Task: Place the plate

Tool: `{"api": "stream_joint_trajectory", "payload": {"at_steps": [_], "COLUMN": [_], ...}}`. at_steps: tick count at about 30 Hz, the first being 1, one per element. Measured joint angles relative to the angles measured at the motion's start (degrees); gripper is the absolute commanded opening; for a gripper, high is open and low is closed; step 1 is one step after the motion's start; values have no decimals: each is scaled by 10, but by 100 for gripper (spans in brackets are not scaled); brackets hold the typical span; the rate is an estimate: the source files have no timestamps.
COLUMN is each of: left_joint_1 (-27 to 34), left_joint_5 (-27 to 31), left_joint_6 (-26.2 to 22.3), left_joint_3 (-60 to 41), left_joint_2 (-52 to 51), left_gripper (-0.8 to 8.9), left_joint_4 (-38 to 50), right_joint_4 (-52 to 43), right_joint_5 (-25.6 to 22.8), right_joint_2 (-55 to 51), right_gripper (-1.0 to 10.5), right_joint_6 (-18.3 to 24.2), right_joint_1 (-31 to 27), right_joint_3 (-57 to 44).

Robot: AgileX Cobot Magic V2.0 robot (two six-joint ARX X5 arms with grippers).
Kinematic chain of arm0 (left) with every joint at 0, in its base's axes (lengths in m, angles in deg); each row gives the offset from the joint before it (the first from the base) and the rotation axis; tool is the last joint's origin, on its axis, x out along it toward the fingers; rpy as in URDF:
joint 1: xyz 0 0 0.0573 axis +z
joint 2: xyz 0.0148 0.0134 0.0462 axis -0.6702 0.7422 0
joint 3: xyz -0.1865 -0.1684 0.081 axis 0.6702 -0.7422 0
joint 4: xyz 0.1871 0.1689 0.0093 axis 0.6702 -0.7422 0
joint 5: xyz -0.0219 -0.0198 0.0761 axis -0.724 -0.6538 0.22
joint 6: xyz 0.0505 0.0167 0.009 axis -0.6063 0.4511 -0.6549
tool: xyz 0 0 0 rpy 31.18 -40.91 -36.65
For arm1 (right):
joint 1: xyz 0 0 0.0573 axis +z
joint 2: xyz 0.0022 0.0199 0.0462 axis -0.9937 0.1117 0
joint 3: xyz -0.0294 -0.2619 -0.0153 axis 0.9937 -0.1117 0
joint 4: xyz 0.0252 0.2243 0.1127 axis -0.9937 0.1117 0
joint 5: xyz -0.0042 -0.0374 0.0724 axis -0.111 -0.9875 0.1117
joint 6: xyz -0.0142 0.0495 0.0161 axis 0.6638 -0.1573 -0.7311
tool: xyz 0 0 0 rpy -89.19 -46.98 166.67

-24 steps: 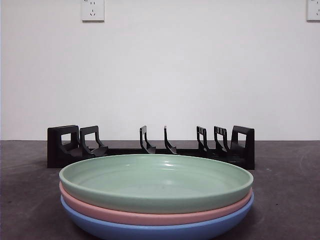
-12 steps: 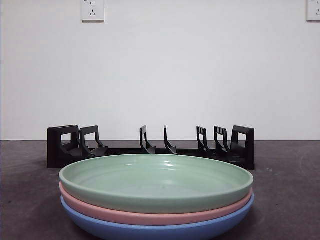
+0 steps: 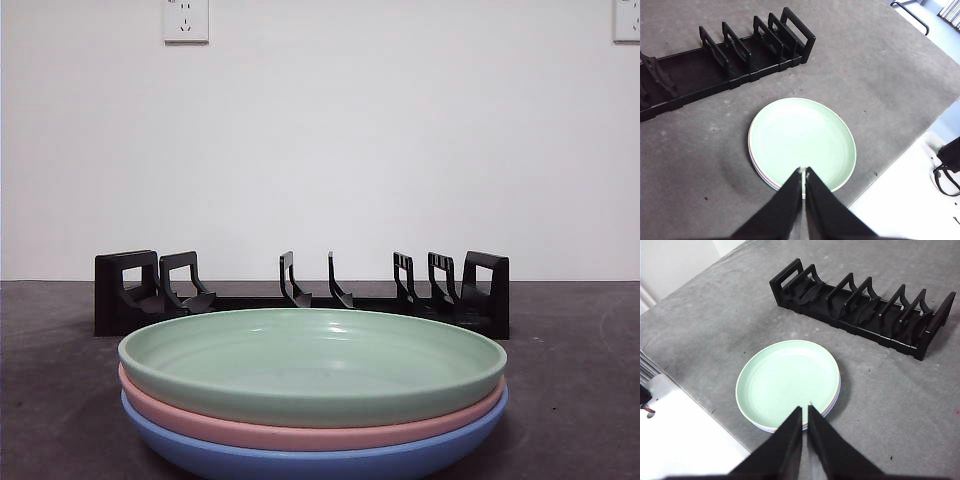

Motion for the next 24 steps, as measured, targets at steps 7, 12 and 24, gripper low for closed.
{"api": "stream_joint_trajectory", "payload": {"at_steps": [7,12,24], "left_joint_1": [0,-1,206], "left_joint_5": [0,0,2], "left_joint_6": [0,0,-28], "left_joint_3": [0,-6,-228], "left_joint_2": [0,-9,-134], "left_gripper": [6,6,6], "left_joint_4": [1,16,204], "right_joint_4": [0,0,0], "right_joint_5": [0,0,0], "right_joint_2": [0,0,0], "right_gripper": [15,15,15], "right_joint_6": [0,0,0], "right_joint_1": [0,0,0], "right_joint_3": [0,0,0]}}
